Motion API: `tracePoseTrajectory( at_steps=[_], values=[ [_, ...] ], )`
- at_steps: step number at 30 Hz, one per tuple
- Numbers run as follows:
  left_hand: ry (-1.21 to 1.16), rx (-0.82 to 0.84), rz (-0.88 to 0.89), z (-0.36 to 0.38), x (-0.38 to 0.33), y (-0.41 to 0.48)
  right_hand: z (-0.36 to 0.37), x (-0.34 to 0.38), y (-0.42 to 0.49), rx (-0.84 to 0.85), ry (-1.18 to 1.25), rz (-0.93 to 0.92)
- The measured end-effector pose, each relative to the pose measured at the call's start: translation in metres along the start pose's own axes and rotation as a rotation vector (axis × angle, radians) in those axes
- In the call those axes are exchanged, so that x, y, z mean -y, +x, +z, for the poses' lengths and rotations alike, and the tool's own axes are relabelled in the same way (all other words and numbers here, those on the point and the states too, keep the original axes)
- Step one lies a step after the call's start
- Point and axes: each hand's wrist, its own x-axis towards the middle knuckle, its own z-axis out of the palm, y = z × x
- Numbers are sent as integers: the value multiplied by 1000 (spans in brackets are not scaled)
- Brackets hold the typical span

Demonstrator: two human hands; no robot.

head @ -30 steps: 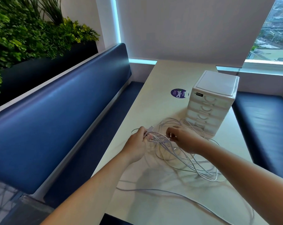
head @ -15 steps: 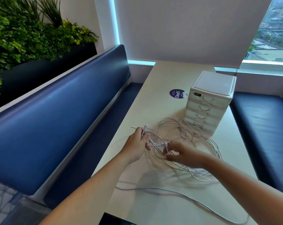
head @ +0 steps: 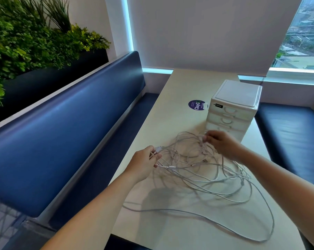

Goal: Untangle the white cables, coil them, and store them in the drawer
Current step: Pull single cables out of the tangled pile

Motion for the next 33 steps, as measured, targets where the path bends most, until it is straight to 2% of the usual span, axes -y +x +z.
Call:
tracePoseTrajectory(
  at_steps=[6,11,14,16,20,24,28,33],
  values=[
    [96,-60,54,2,-3,3,-29,32,7,-128,-226,-181],
    [28,-105,78,0,-8,6,-46,46,9,-221,-296,-318],
    [3,-167,58,-5,-10,7,-48,32,11,-181,-487,-361],
    [16,-198,45,-9,-7,8,-50,8,13,-134,-600,-308],
    [-4,-254,-28,-14,3,8,-60,-46,8,-91,-692,-29],
    [-35,-222,-69,-9,3,6,-61,-67,1,-83,-453,162],
    [-23,-170,-73,-1,-4,7,-68,-52,-1,-200,-55,196],
    [-41,-160,-82,7,-8,5,-86,-12,-6,-181,495,185]
  ],
)
